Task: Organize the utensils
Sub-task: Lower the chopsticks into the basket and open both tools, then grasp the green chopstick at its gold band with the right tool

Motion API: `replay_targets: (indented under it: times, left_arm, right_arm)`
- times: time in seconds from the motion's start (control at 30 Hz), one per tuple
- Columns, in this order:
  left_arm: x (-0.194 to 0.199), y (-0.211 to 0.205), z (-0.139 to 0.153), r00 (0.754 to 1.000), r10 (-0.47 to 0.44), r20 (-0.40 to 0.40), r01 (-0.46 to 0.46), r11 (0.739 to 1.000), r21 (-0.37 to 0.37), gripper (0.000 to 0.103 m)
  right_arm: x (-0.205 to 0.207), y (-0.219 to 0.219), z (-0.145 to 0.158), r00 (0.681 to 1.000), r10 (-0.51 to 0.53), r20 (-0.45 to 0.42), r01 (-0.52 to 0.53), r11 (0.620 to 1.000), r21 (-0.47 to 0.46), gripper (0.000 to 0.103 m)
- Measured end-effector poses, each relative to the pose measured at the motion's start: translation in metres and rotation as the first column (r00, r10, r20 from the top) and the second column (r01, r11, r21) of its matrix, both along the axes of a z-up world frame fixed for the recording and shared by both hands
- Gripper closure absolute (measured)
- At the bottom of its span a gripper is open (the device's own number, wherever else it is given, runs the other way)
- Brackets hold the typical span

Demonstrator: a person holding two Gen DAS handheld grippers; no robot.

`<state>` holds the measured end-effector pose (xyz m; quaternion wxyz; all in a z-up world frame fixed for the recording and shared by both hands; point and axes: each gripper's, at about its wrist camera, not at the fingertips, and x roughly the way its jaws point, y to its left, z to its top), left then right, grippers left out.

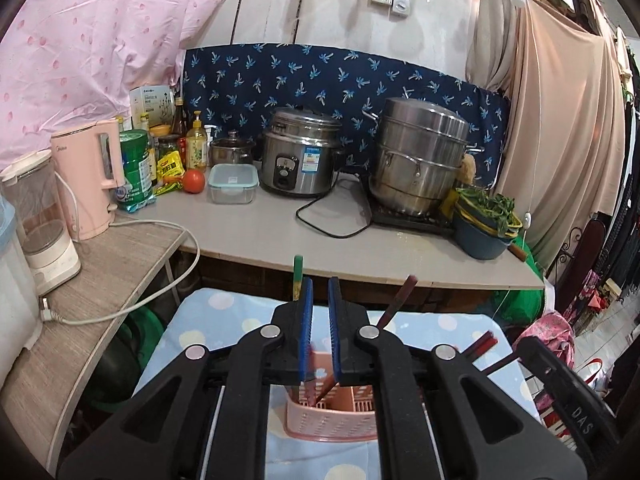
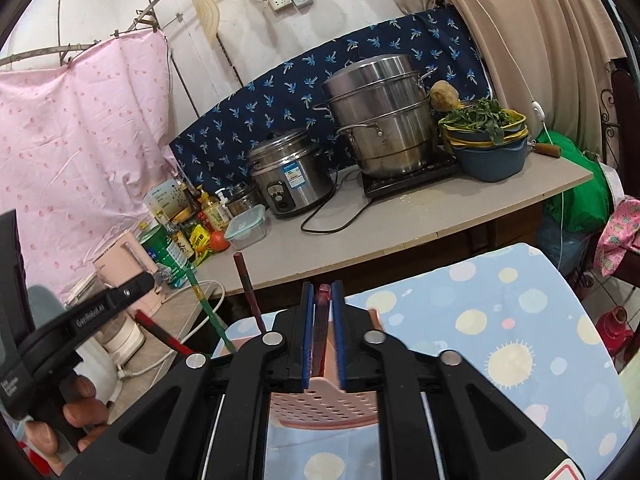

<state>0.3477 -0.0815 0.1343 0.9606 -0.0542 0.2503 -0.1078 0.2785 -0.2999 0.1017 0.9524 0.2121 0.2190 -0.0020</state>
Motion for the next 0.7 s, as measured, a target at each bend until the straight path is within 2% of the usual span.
replay_targets:
  times: [0.03,0.1,0.17,0.3,0.47,0.7]
  left_arm:
    - [-0.002,-0.001,-0.002,1.000,-0.002,-0.002,0.002,1.000,0.005,0.087]
    - [-0.006,-0.002,-0.004,1.000,0.008,0.002,-0.008,1.000,0.021,0.069]
    - [-0.011,-0.002,-0.005,1.000,0.007,0.010,-0.008,1.000,0.028,0.062]
    - [-0.026,-0.001,-0.005,0.999,0.017,0.034,-0.019,0.999,0.048,0.046]
    - [-0.044,-0.001,-0.003,0.999,0.016,0.050,-0.019,0.997,0.073,0.043]
    - [-0.069,0.001,-0.009,0.999,0.015,0.037,-0.018,0.996,0.092,0.042]
  right_arm:
    - [-0.001,0.000,0.000,1.000,0.001,-0.001,-0.001,1.000,0.001,0.088]
    - [-0.005,0.001,0.001,1.000,0.006,-0.001,-0.006,1.000,0.001,0.088]
    - [-0.009,0.000,0.001,1.000,0.007,0.005,-0.007,1.000,0.001,0.088]
    - [-0.020,0.001,0.002,1.000,0.002,0.013,-0.002,1.000,0.004,0.080]
    - [-0.033,0.002,0.000,1.000,0.014,0.012,-0.015,1.000,0.014,0.076]
    - [-0.061,0.016,-0.003,0.999,0.045,0.008,-0.045,0.999,-0.024,0.076]
